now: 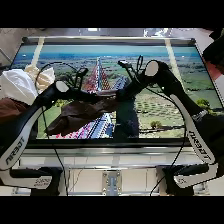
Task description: Fold the shirts.
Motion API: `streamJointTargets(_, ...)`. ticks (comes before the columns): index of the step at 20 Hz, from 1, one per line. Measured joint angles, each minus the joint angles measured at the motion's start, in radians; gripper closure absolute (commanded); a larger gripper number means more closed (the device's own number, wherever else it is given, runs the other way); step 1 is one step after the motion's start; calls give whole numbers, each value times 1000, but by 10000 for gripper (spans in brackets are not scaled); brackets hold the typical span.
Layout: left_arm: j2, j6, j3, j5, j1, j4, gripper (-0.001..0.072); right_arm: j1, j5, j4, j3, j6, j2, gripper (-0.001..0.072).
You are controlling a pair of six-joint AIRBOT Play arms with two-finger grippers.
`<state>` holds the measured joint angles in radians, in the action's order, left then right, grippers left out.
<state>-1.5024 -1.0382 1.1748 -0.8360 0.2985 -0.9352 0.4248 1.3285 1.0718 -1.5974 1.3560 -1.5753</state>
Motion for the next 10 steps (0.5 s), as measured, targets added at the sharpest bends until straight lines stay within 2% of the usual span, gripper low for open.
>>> streamJointTargets(10,-125,-82,119,-126,48,-309,335,64,-84,8,0,-21,0,365)
